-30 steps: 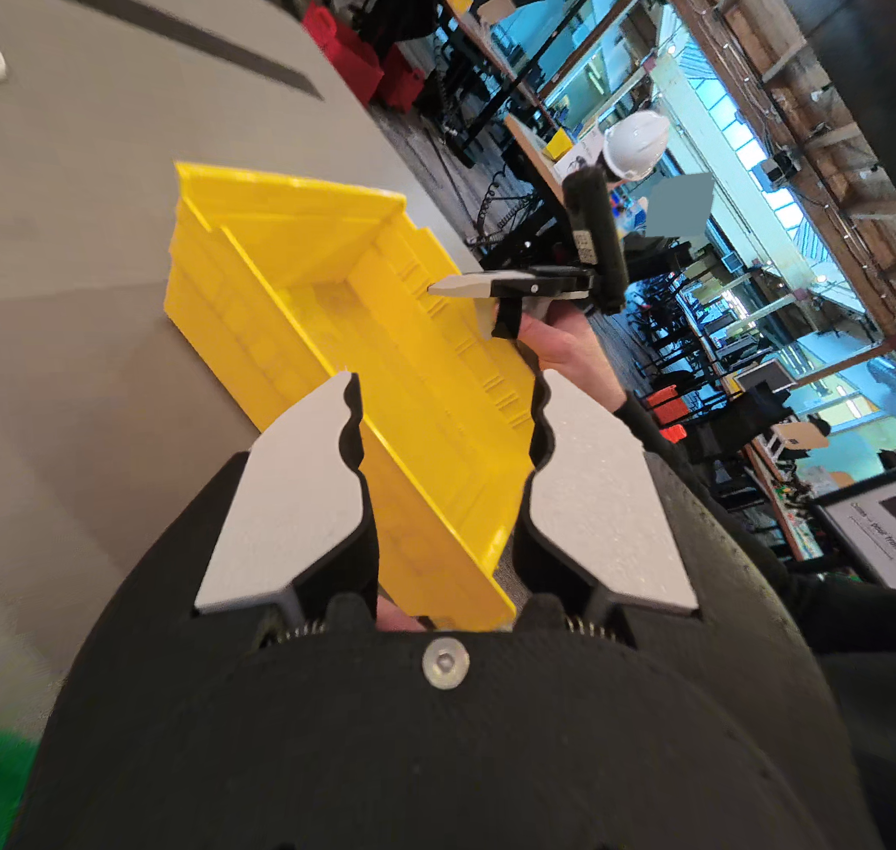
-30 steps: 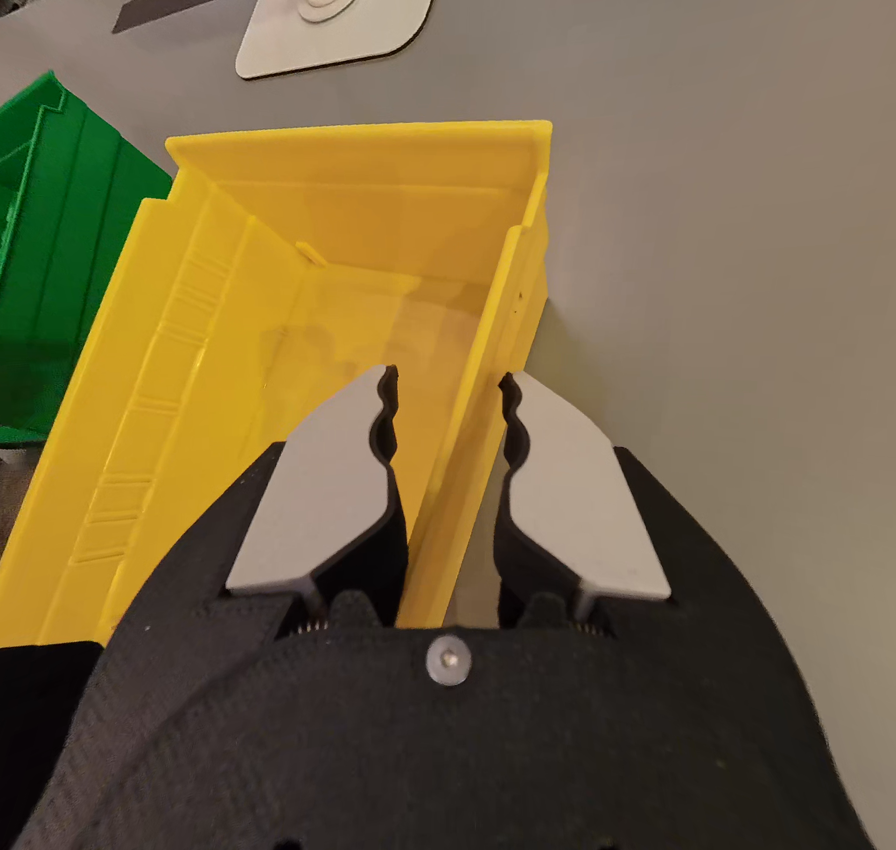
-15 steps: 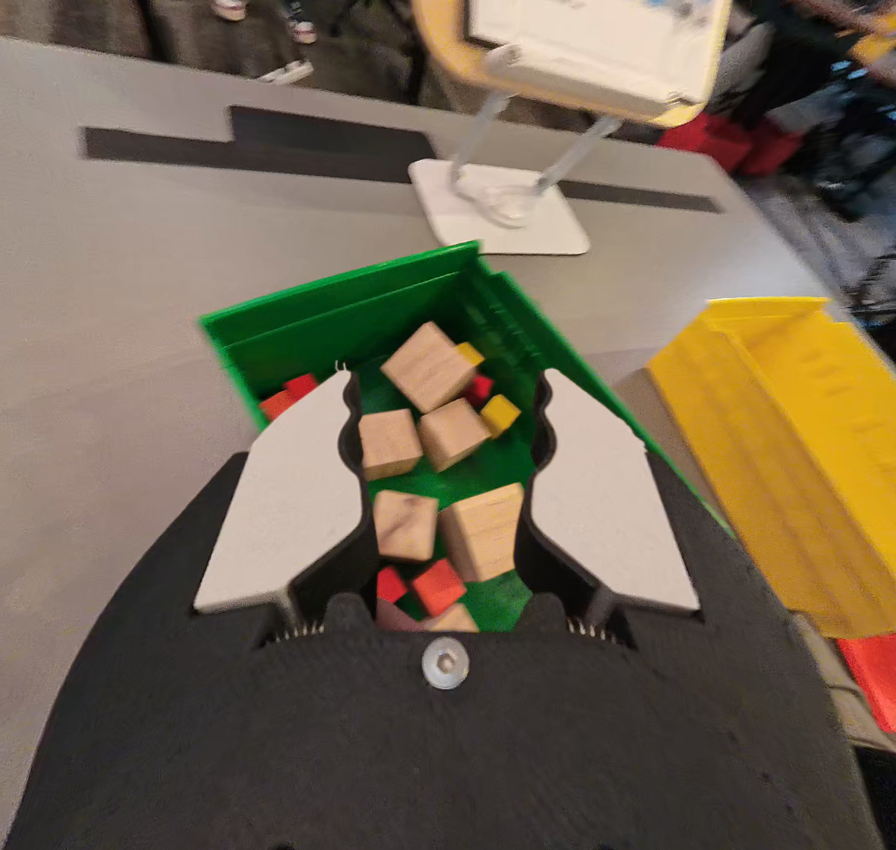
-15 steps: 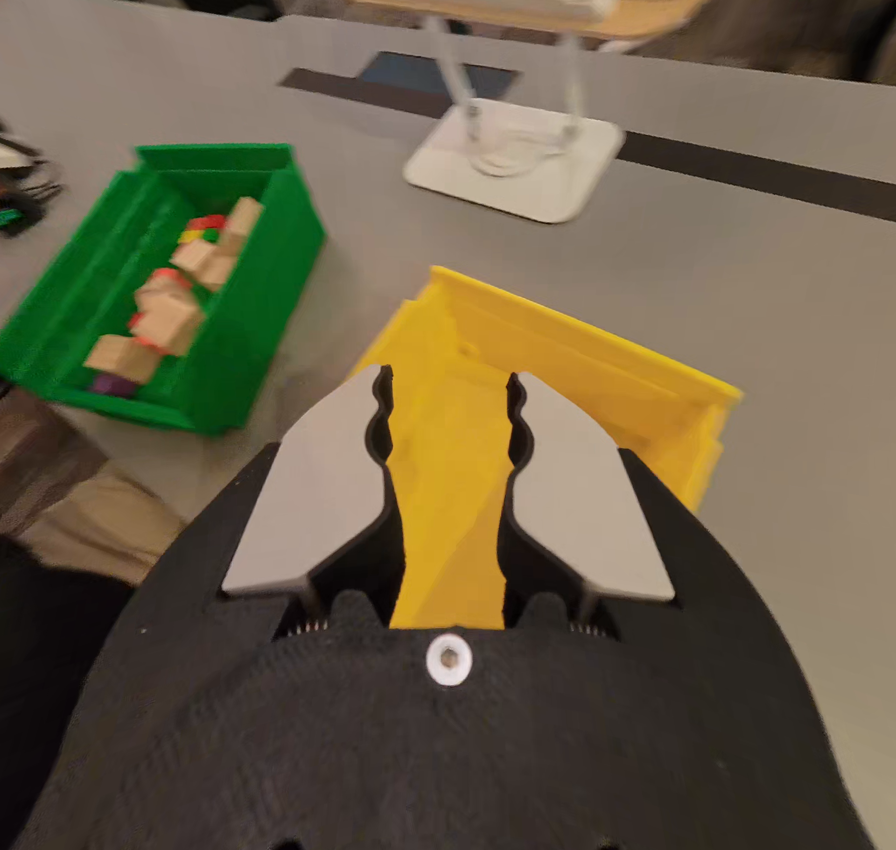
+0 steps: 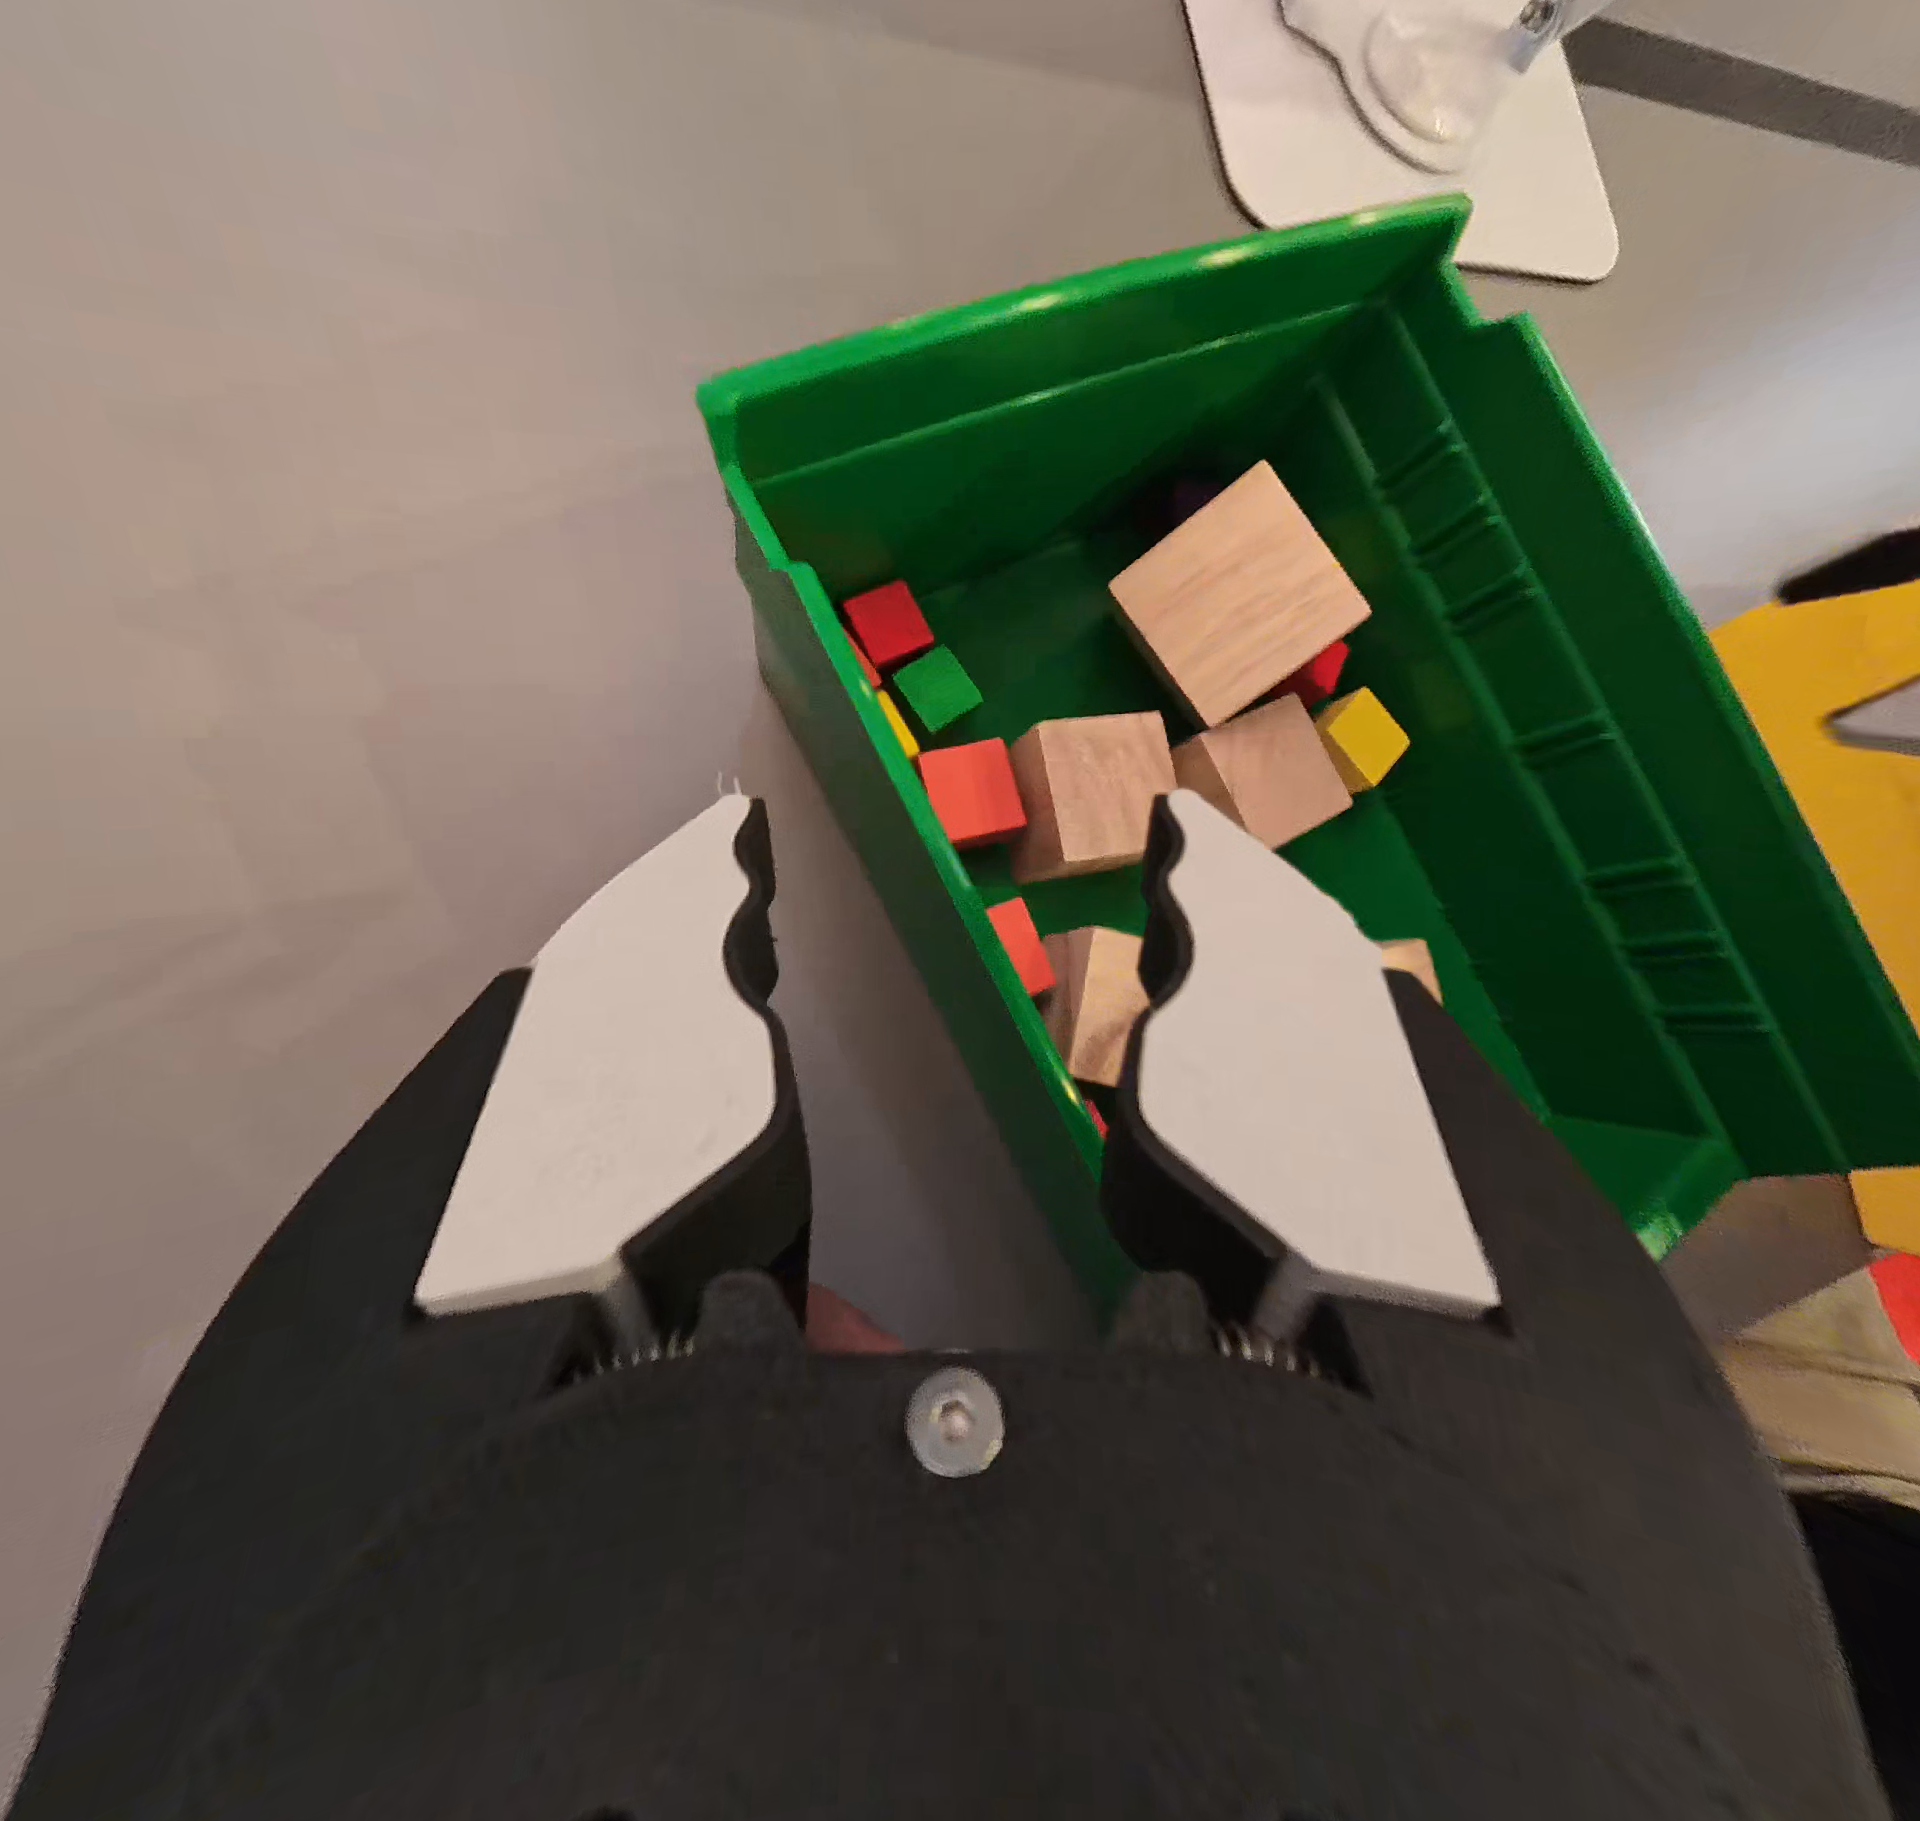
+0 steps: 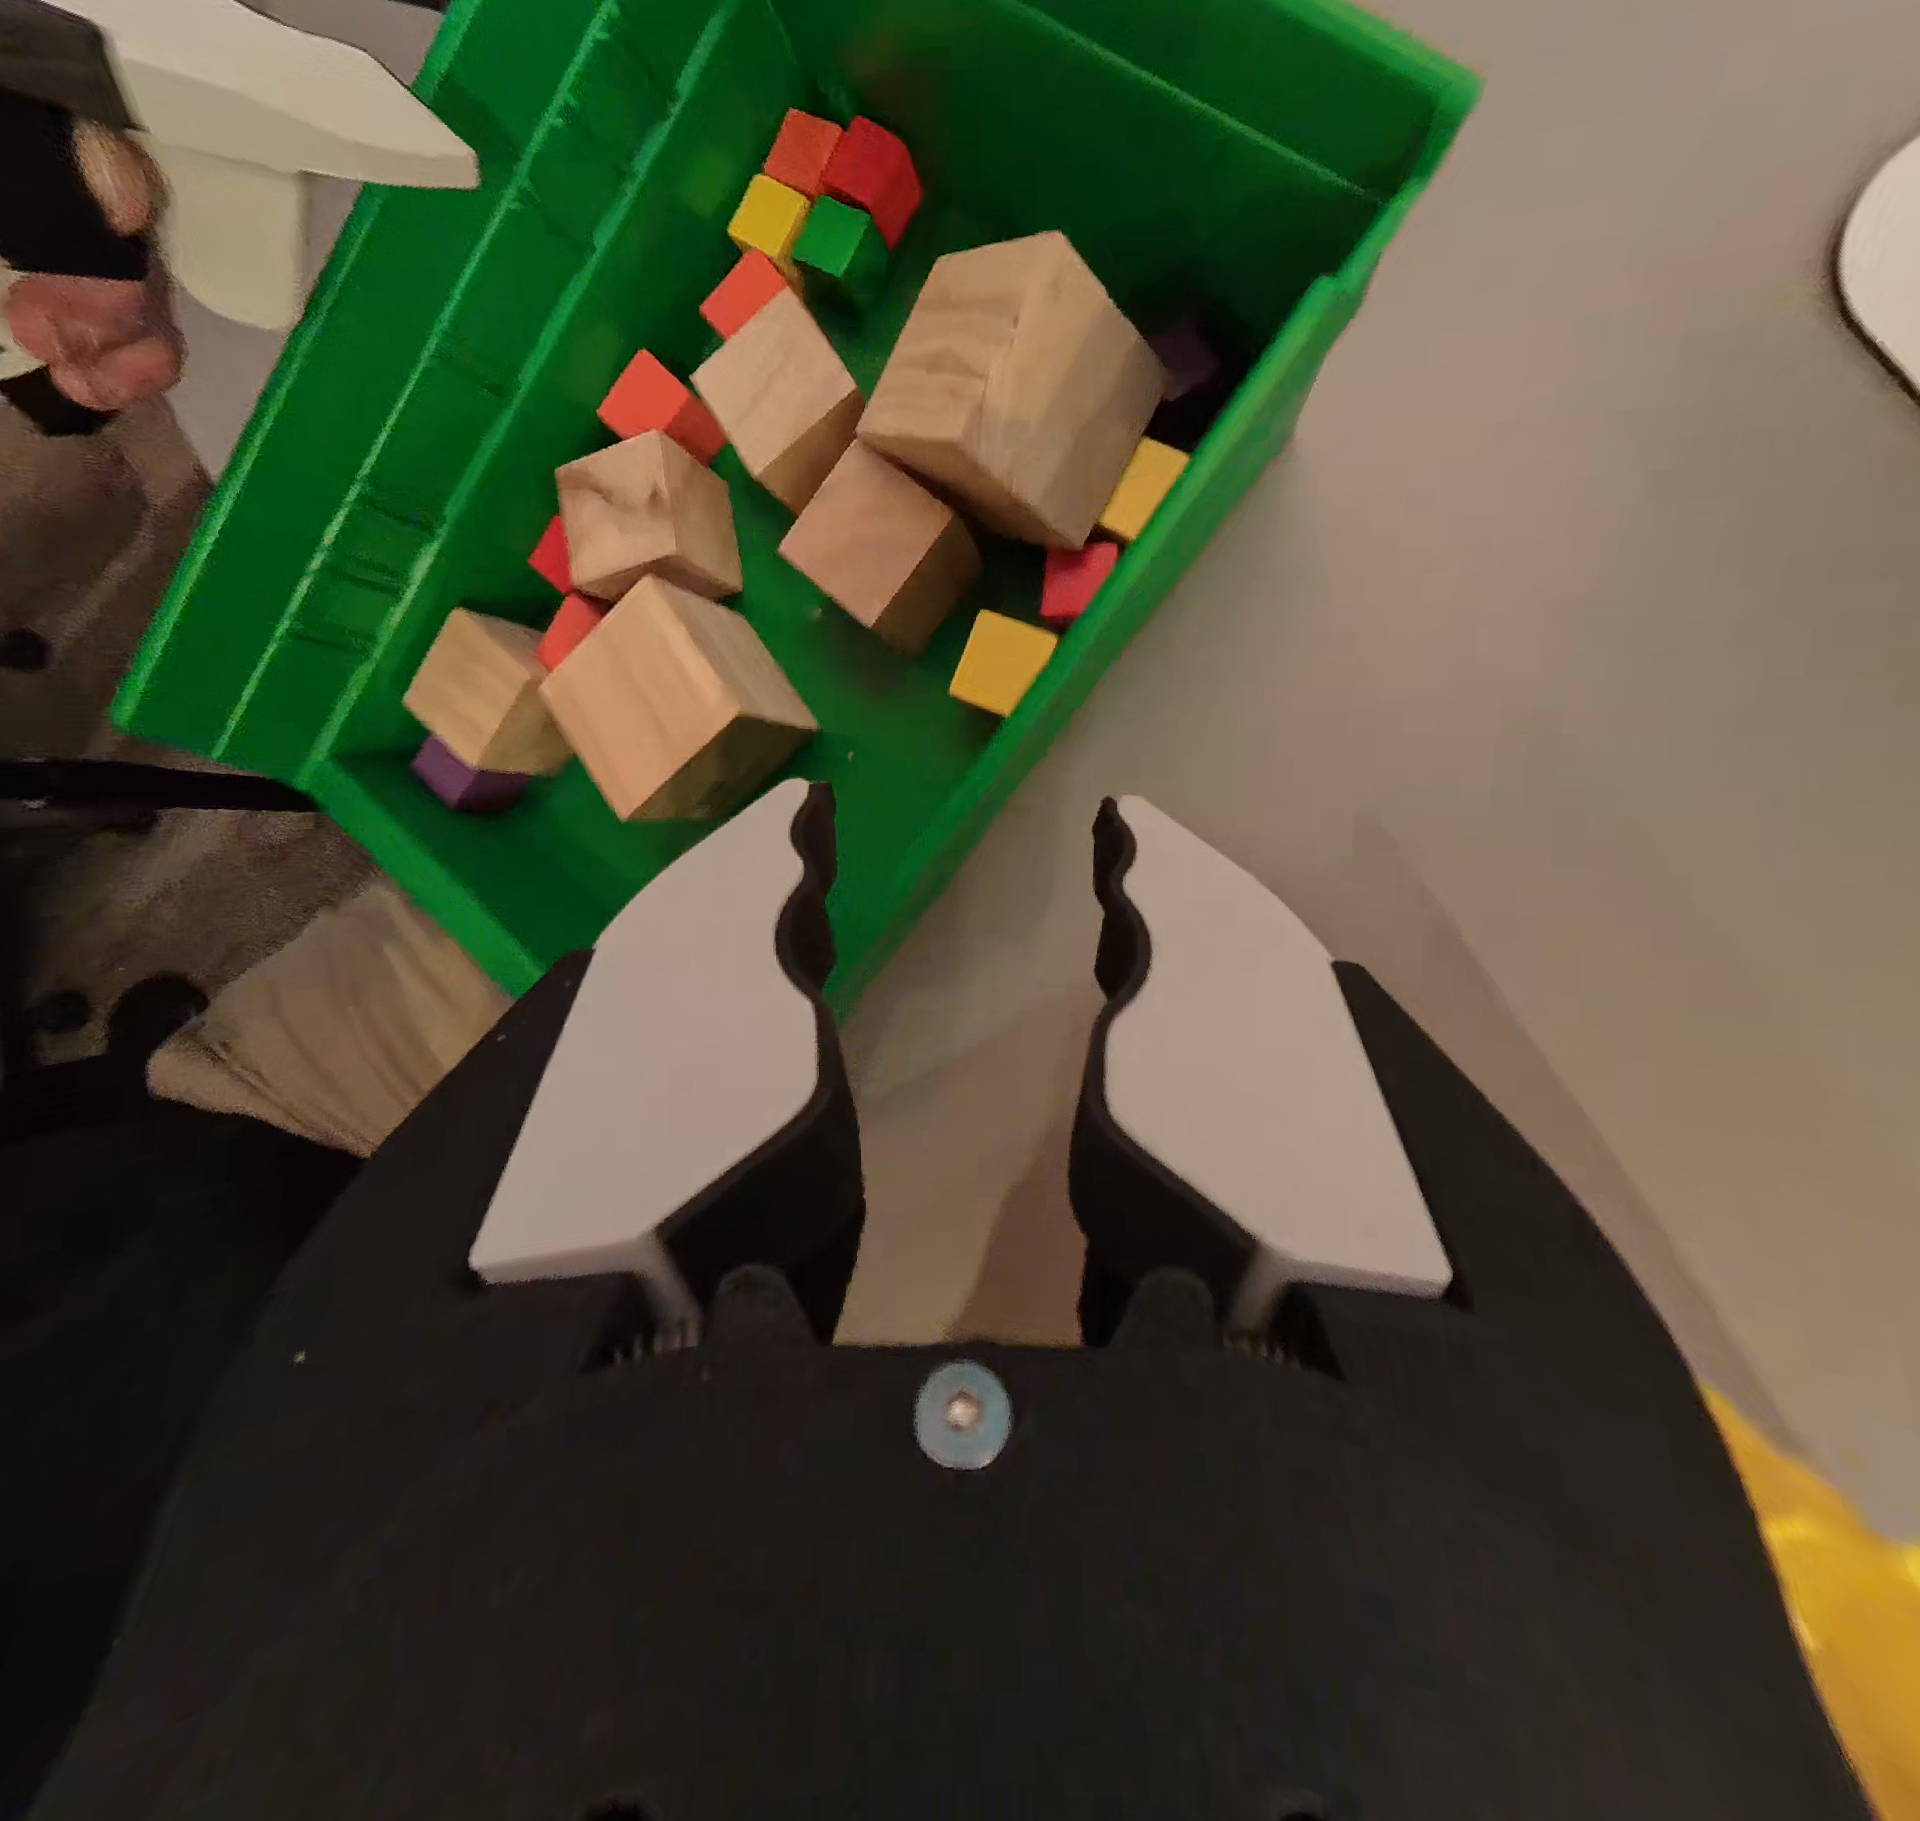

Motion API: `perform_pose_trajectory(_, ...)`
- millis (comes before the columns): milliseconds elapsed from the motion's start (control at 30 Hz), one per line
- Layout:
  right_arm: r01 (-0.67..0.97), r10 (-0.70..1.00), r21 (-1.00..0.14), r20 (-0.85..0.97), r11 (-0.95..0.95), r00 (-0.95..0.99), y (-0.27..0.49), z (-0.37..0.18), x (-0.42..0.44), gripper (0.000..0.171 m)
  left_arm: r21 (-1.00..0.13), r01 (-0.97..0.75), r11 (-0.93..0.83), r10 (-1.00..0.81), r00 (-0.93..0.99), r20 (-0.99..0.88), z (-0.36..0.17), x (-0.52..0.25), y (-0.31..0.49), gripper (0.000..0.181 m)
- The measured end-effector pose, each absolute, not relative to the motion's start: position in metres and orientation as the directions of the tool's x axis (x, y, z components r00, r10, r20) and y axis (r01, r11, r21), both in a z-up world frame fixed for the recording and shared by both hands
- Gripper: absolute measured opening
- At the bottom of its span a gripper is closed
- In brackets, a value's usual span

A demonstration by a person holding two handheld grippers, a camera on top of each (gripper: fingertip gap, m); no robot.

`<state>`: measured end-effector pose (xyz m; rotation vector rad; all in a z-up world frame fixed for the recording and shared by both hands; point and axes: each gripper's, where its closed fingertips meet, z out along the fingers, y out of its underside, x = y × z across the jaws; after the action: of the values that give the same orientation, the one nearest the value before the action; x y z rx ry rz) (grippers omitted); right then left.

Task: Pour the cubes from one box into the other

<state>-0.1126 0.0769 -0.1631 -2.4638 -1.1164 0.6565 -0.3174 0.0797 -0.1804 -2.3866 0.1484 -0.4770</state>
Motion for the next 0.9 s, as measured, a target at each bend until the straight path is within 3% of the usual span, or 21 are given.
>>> perform_pose_trajectory(267, 0.657, 0.753, -0.393, -0.172, -0.644, 0.635, 0.147, -0.191, -0.141, 0.038, -0.587, -0.065, -0.807, -0.261, 0.931, 0.255, -0.203, -0.315, 0.118, 0.059)
perform_pose_trajectory(433, 0.692, 0.748, -0.288, -0.196, -0.662, 0.634, 0.159, -0.212, -0.149, 0.025, -0.556, -0.080, -0.828, -0.259, 0.933, 0.251, -0.214, -0.320, 0.133, 0.038)
perform_pose_trajectory(600, 0.739, 0.779, -0.252, -0.145, -0.625, 0.610, 0.163, -0.213, -0.146, 0.009, -0.548, -0.131, -0.826, -0.257, 0.954, 0.158, -0.217, -0.329, 0.144, 0.024)
perform_pose_trajectory(900, 0.714, 0.760, -0.262, -0.207, -0.650, 0.616, 0.156, -0.212, -0.135, 0.007, -0.534, -0.220, -0.816, -0.293, 0.955, 0.054, -0.211, -0.327, 0.166, 0.007)
